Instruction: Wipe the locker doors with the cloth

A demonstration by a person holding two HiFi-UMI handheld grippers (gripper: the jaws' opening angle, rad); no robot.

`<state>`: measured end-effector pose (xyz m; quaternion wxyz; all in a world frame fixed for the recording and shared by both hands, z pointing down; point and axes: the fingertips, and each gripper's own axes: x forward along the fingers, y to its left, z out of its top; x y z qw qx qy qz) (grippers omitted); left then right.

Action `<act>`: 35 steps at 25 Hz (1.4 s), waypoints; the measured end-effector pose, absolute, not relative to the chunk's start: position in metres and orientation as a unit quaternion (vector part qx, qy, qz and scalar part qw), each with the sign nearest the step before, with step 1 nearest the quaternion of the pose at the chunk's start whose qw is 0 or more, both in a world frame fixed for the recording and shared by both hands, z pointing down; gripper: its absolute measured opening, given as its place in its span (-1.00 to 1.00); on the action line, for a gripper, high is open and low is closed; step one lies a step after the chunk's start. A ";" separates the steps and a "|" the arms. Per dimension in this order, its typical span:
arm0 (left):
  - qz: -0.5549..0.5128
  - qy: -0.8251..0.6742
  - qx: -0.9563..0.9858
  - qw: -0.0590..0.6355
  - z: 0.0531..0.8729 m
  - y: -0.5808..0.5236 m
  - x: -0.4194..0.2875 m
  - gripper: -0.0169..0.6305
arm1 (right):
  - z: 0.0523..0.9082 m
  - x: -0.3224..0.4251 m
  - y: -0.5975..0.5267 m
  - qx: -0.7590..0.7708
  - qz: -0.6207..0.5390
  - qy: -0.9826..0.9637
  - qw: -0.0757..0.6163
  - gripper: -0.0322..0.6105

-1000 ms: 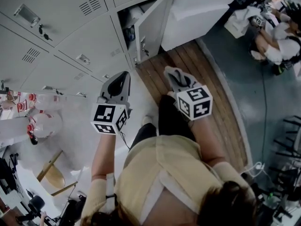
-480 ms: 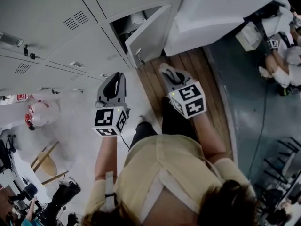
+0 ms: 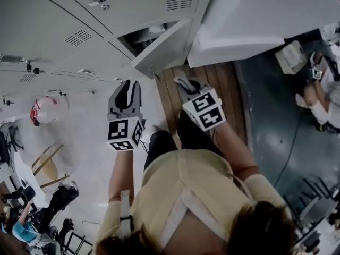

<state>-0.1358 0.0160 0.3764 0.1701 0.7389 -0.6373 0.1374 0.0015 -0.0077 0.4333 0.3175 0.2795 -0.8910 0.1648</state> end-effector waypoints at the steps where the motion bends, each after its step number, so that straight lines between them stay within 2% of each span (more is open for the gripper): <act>1: 0.138 -0.644 0.733 0.170 0.374 0.013 -0.137 -0.72 | 0.435 0.003 -0.011 0.274 0.164 -0.891 0.323 -0.86; 15: 0.149 -0.623 0.750 0.167 0.363 -0.016 -0.151 -0.64 | 0.460 -0.032 -0.024 0.226 0.164 -0.900 0.335 -0.86; 35: 0.177 -0.509 0.825 0.167 0.374 -0.041 -0.140 -0.45 | 0.494 -0.060 -0.028 0.196 0.164 -0.906 0.339 -0.86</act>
